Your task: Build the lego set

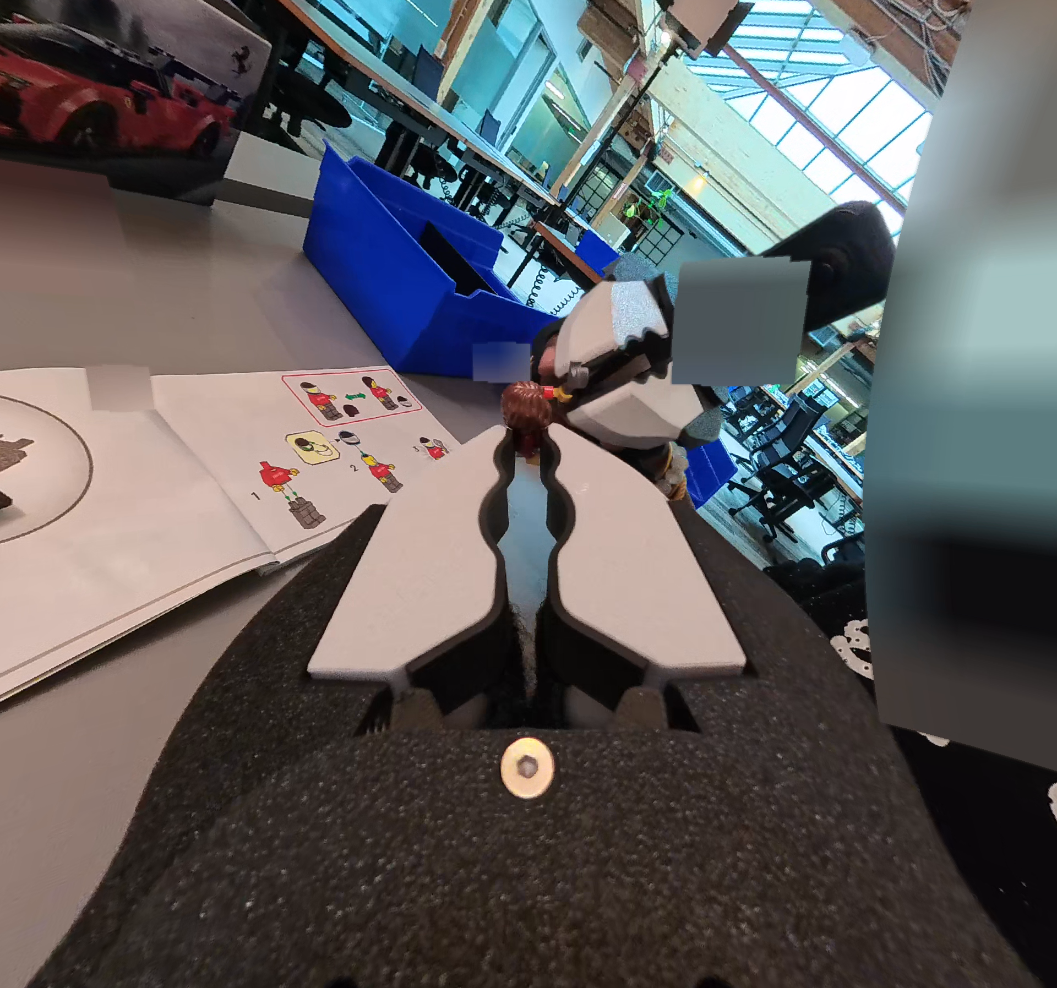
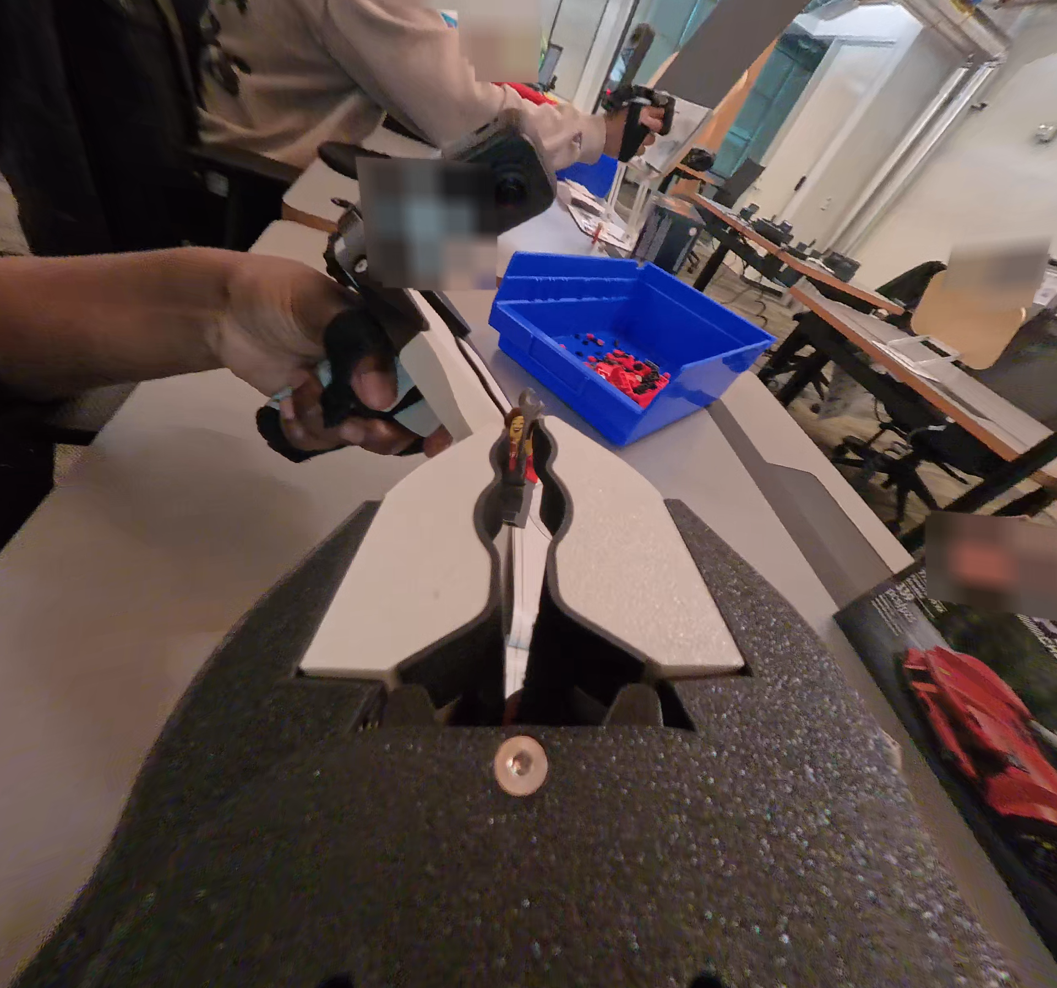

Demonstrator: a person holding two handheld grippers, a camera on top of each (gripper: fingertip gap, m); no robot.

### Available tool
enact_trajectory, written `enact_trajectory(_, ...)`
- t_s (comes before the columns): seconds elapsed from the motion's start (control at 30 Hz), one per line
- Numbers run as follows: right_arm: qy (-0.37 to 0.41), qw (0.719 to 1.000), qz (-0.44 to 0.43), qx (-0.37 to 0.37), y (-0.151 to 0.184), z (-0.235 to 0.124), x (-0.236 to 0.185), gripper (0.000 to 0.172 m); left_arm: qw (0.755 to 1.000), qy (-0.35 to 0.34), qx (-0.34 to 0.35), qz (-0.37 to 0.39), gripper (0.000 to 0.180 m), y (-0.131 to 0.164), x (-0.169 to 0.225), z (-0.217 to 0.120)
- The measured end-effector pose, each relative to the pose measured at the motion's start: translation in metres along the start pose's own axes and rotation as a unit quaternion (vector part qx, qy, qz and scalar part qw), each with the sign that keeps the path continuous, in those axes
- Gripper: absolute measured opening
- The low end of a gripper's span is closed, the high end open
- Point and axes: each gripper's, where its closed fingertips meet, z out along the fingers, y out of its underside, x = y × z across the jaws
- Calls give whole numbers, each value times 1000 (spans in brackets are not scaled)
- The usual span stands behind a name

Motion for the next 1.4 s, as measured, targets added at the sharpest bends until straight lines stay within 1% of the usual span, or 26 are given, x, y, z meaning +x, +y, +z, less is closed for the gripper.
enact_trajectory(0.07, 6, 1000, -5, -8, 2, 1, 1, 6, 1000, -2, -1, 1, 7, 0, -1, 0)
enact_trajectory(0.23, -6, 1000, 20, -11, 6, 2, 0, 5, 1000, -9, -8, 9, 7, 2, -2, 1)
enact_trajectory(0.6, 4, 999, 16, -29, 12, 5, 3, 5, 999, -35, -14, 21, 7, 4, -10, 0)
enact_trajectory(0.8, 11, 999, 15, -51, 20, 9, 3, 5, 995, -76, -33, 51, 7, 7, -18, -3)
enact_trajectory(0.93, -1, 999, 42, -33, 17, 9, 3, 7, 997, -57, -30, 37, 7, 6, -15, -4)
enact_trajectory(1.0, -2, 999, 39, -35, 18, 9, 2, 6, 997, -58, -31, 37, 7, 6, -15, -4)
enact_trajectory(1.17, 43, 998, -6, -51, 17, 12, 6, 7, 996, -74, -24, 43, 7, 3, -18, -6)
enact_trajectory(1.23, 71, 996, -13, -48, 11, 12, 10, 7, 994, -97, -23, 55, 7, 2, -23, -8)
enact_trajectory(1.3, 132, 990, 1, -57, 8, 10, 19, 8, 991, -118, -19, 67, 7, 0, -28, -10)
enact_trajectory(1.4, 202, 977, 2, -69, 5, 10, 17, 10, 987, -137, -10, 80, 7, -4, -30, -12)
